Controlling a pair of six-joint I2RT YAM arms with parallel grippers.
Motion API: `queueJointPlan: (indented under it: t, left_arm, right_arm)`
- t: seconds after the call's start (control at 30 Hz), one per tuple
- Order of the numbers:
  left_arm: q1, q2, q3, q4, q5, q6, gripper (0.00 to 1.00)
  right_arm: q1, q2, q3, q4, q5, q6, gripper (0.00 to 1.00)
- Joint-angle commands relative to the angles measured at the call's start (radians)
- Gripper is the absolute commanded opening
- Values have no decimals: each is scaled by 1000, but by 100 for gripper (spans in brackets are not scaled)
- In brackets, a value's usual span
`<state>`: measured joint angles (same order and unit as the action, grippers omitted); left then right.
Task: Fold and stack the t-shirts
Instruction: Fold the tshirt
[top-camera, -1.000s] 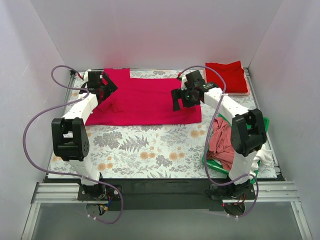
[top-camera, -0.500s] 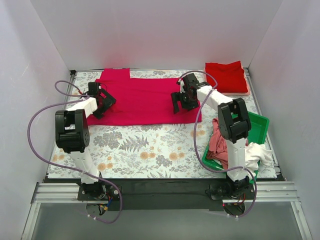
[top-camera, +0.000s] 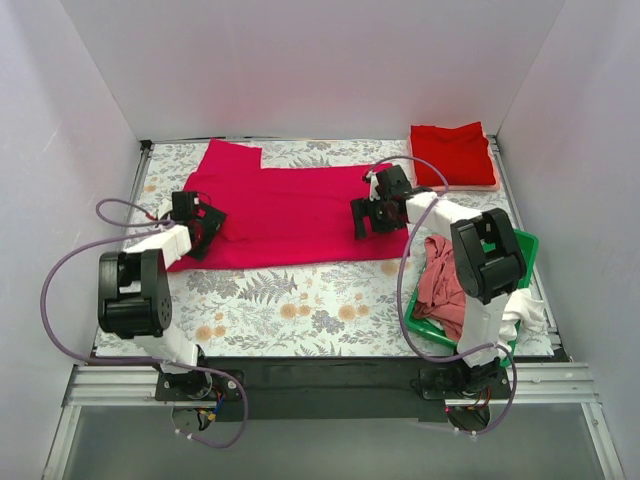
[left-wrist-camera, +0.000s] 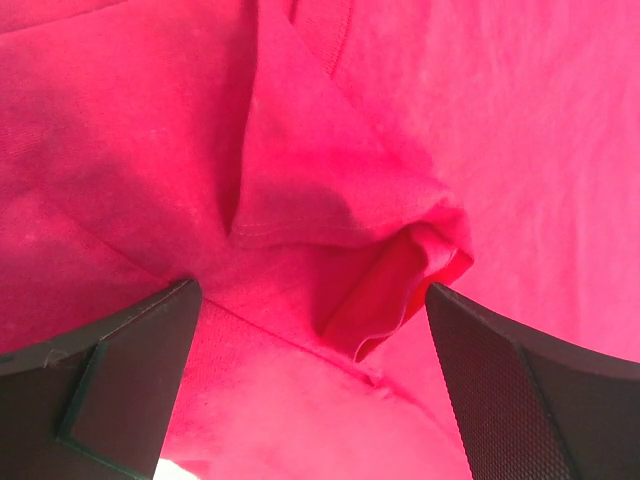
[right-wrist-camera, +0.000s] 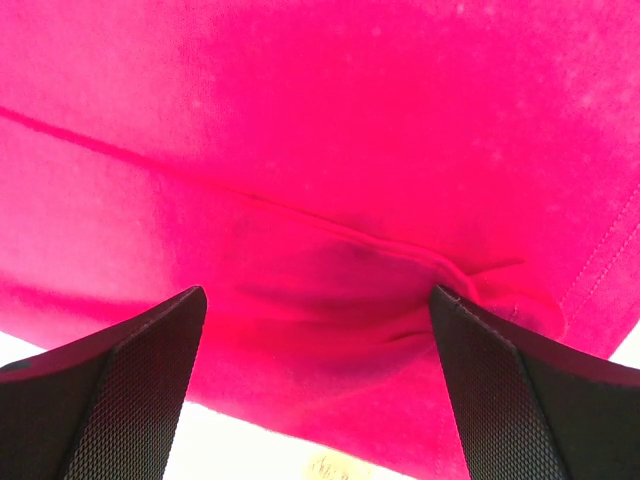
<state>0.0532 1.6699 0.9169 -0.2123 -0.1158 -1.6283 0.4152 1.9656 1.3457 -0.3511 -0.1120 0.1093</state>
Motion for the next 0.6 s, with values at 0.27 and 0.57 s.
queueJointPlan:
  t: [0.27,0.57]
  left_arm:
    - [5,-461,-363,-308,-151,-180,97]
    - [4,-469,-326,-250,-79,-176,97]
  right_arm:
    - [71,-273,-368,-2,58,69,98]
    - [74,-340,-350,-15,54,41,98]
